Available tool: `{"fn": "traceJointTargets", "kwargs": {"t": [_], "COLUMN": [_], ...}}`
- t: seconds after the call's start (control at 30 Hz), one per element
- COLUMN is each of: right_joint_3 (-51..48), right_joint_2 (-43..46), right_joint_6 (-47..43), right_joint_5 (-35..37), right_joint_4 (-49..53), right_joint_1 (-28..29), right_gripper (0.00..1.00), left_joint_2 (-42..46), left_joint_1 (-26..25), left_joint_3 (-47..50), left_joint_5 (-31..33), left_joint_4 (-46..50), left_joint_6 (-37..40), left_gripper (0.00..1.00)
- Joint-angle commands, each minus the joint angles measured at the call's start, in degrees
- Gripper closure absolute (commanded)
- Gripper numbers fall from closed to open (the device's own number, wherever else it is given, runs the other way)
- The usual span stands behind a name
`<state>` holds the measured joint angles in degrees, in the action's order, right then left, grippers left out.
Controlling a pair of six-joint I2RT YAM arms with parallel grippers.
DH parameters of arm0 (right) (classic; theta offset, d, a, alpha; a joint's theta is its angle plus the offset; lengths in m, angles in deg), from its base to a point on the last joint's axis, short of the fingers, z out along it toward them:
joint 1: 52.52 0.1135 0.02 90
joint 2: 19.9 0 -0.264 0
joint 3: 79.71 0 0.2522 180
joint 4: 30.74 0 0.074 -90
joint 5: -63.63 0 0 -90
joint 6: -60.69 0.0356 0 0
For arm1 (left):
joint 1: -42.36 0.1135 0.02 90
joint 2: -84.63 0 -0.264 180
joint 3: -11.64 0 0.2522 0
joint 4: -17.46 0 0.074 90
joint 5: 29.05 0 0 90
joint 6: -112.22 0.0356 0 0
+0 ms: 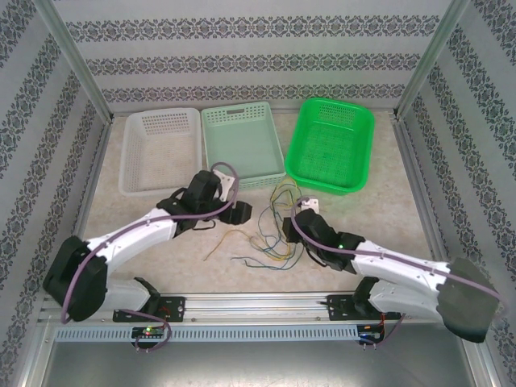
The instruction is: Untangle the cables
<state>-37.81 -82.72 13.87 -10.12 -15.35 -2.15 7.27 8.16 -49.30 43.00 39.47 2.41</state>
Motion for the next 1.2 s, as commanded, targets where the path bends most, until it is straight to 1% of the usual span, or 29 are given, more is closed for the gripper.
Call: {"fn": "traceJointTargets", "kwargs": {"t": [0.0, 0.07, 0.13, 0.23, 0.3, 0.33, 0.37, 0.4, 0.43, 0.47, 0.5, 0.57, 0.67, 0.8, 0.93, 1.0, 1.1, 1.17], "right_joint_3": [5.84, 7.18, 6.70, 5.52, 5.59, 5.82, 6.19, 6.45, 6.53, 6.13, 5.41, 3.29, 1.92, 3.59, 5.79, 6.93, 8.30, 8.59], "right_joint_2": [-5.24, -7.31, -7.21, -4.58, -1.94, -0.52, 1.17, 2.50, 4.17, 6.03, 7.45, 9.74, 9.57, 5.84, 0.64, -1.38, -3.90, -5.40], "right_joint_6": [0.41, 1.21, 1.94, 1.50, 0.44, -0.21, -0.47, -0.04, 0.46, 1.27, 1.75, 2.93, 3.14, 0.23, -1.59, -2.20, -2.96, -3.08], "right_joint_5": [-1.48, -0.91, -0.38, 0.02, 1.20, 1.85, 2.80, 3.82, 4.57, 4.92, 4.55, 0.34, -5.28, -7.94, -13.58, -15.56, -16.25, -16.23], "right_joint_4": [0.75, 1.74, 1.43, 2.48, 5.98, 8.30, 11.28, 14.02, 16.34, 17.98, 18.32, 17.45, 16.21, 14.32, 11.20, 9.96, 9.86, 9.91], "right_joint_1": [-0.34, -0.38, -0.50, -0.88, -1.19, -1.38, -1.65, -1.89, -2.45, -3.16, -3.93, -7.42, -12.27, -14.40, -17.01, -17.23, -17.23, -17.49], "right_gripper": [0.77, 0.78, 0.83, 0.89, 0.89, 0.87, 0.82, 0.73, 0.61, 0.55, 0.54, 0.54, 0.54, 0.51, 0.52, 0.52, 0.53, 0.56], "left_joint_2": [-2.21, -2.81, -2.84, -2.32, -1.98, -1.92, -1.91, -2.05, -2.27, -2.50, -2.72, -3.28, -4.18, -4.73, -4.66, -4.64, -4.57, -4.54], "left_joint_1": [-0.98, -1.04, -1.03, -1.03, -0.97, -0.97, -0.97, -0.96, -0.99, -1.00, -1.02, -1.01, -1.05, -1.04, -0.97, -0.96, -1.04, -0.96], "left_joint_3": [-2.11, -2.06, -2.00, -1.11, -0.67, -0.46, -0.47, -0.52, -0.55, -0.72, -0.83, -1.27, -1.95, -2.68, -2.48, -2.19, -1.84, -1.73], "left_joint_5": [-4.58, -4.10, -3.31, -2.41, -2.00, -1.82, -1.65, -1.64, -1.56, -1.57, -1.57, -1.64, -2.33, -2.81, -2.80, -2.79, -2.45, -2.26], "left_joint_4": [-1.38, -0.80, 0.76, 2.19, 2.68, 2.79, 2.94, 2.99, 3.04, 3.01, 2.98, 2.56, 1.98, 1.69, 1.26, 1.09, 0.75, 0.63], "left_joint_6": [-2.04, -2.42, -1.89, -1.31, -0.97, -0.79, -0.62, -0.48, -0.39, -0.19, -0.20, -0.06, -0.04, 0.04, -0.18, -0.47, -0.57, -0.57], "left_gripper": [0.19, 0.19, 0.19, 0.19, 0.19, 0.19, 0.19, 0.19, 0.19, 0.19, 0.19, 0.19, 0.19, 0.19, 0.19, 0.19, 0.19, 0.19]}}
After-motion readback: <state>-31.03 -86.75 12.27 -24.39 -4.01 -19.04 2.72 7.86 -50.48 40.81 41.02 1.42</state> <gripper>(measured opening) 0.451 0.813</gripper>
